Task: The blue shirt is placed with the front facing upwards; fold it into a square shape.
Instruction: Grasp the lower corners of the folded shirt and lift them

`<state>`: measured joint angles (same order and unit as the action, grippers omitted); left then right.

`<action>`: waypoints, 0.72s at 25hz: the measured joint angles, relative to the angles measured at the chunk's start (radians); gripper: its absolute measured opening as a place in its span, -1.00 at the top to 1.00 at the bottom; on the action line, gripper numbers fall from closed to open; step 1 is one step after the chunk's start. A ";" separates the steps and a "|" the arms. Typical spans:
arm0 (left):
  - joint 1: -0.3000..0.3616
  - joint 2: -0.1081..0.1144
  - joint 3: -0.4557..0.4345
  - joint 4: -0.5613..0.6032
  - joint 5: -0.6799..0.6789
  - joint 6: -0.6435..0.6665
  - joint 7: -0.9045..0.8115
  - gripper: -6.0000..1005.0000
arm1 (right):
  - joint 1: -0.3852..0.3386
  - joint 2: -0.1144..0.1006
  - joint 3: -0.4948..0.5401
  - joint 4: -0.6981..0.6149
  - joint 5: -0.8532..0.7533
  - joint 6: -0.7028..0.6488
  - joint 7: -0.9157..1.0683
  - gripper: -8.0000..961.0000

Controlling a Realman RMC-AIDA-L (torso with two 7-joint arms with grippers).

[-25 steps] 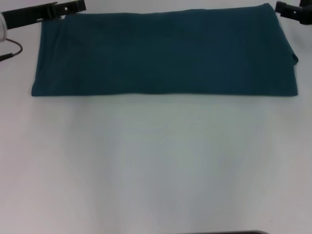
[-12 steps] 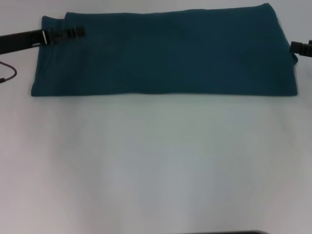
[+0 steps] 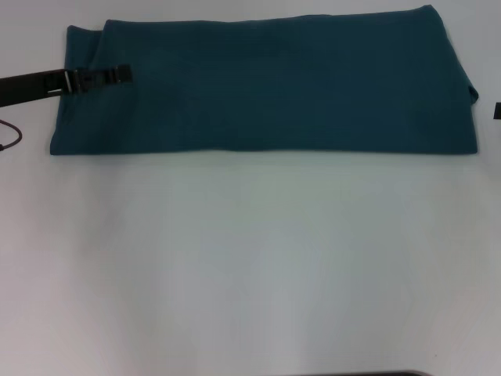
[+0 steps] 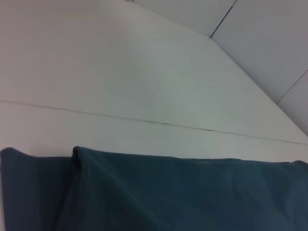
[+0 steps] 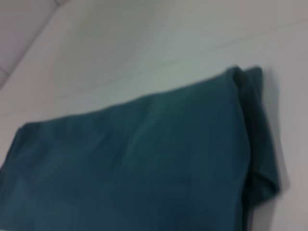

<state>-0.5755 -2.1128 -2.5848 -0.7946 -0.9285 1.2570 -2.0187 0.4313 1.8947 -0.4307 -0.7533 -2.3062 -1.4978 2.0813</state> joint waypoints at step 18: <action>0.007 -0.001 0.000 0.000 0.000 -0.029 0.007 -0.91 | 0.039 0.036 -0.011 0.092 -0.059 0.076 0.008 -0.72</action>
<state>-0.5689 -2.1138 -2.5849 -0.7946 -0.9280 1.2283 -2.0114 0.4702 1.9309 -0.4419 -0.6614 -2.3652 -1.4220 2.0892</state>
